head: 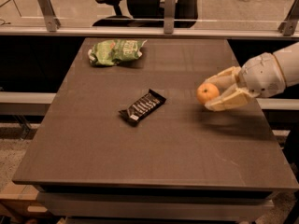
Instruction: Move orange near green jalapeno chip bag
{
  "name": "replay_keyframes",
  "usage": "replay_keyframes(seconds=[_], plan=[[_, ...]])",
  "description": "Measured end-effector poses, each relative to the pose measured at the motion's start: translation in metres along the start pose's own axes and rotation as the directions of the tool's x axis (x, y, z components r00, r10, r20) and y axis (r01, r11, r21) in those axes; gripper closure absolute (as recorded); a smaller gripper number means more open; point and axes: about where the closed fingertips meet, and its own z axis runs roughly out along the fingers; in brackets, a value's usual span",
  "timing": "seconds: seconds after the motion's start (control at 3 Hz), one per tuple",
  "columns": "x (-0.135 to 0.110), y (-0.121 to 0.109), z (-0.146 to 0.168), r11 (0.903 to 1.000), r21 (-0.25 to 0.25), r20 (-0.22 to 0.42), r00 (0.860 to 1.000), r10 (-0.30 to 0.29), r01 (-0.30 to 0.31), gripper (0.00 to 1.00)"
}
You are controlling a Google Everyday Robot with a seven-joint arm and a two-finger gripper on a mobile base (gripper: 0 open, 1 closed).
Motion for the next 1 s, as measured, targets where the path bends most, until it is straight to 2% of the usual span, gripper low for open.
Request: replay_keyframes(seconds=[0.33, 0.67, 1.0], plan=[[-0.022, -0.026, -0.006, 0.9999, 0.007, -0.002, 1.000, 0.009, -0.009, 1.00], [-0.039, -0.063, -0.009, 0.9989, 0.043, 0.046, 0.999, 0.019, -0.021, 1.00], [-0.056, -0.104, -0.011, 0.9946, 0.099, 0.100, 0.995, 0.023, -0.033, 1.00]])
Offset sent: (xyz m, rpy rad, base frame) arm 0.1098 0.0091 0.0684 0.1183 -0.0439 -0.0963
